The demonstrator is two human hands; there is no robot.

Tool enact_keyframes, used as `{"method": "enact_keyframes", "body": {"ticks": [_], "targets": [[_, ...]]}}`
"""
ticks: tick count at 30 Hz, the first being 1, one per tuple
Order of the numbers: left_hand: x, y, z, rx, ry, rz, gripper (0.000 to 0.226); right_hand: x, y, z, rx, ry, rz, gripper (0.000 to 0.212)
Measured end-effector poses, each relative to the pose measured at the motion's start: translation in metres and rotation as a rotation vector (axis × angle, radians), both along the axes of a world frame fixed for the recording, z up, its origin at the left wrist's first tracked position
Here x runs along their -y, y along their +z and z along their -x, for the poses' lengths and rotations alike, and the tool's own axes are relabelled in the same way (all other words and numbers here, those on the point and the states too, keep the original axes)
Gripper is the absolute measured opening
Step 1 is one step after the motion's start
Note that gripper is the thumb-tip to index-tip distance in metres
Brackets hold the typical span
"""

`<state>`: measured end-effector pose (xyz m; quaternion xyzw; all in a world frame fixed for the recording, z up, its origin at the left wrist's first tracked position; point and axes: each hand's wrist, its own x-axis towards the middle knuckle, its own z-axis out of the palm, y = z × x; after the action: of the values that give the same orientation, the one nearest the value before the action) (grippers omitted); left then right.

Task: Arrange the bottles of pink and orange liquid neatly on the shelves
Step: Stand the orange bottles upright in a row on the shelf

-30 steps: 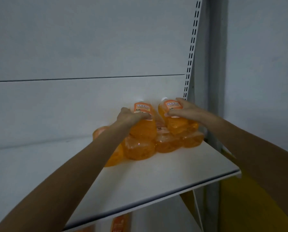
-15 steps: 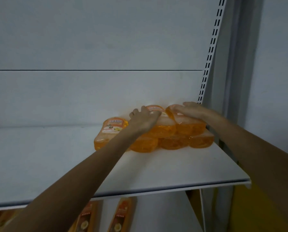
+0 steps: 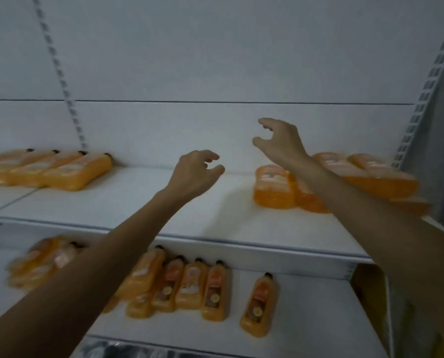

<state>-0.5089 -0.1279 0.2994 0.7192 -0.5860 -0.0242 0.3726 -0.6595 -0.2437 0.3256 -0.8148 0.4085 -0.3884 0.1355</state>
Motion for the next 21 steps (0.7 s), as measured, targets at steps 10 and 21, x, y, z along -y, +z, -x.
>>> {"method": "enact_keyframes", "body": {"ticks": [10, 21], "targets": [[-0.201, -0.039, -0.177, -0.034, 0.373, -0.044, 0.033, -0.16, -0.042, -0.221, -0.061, 0.423, -0.074, 0.05], [-0.348, -0.092, -0.287, -0.149, 0.726, -0.083, 0.033, -0.296, -0.103, -0.379, -0.007, 0.748, -0.05, 0.033]]}}
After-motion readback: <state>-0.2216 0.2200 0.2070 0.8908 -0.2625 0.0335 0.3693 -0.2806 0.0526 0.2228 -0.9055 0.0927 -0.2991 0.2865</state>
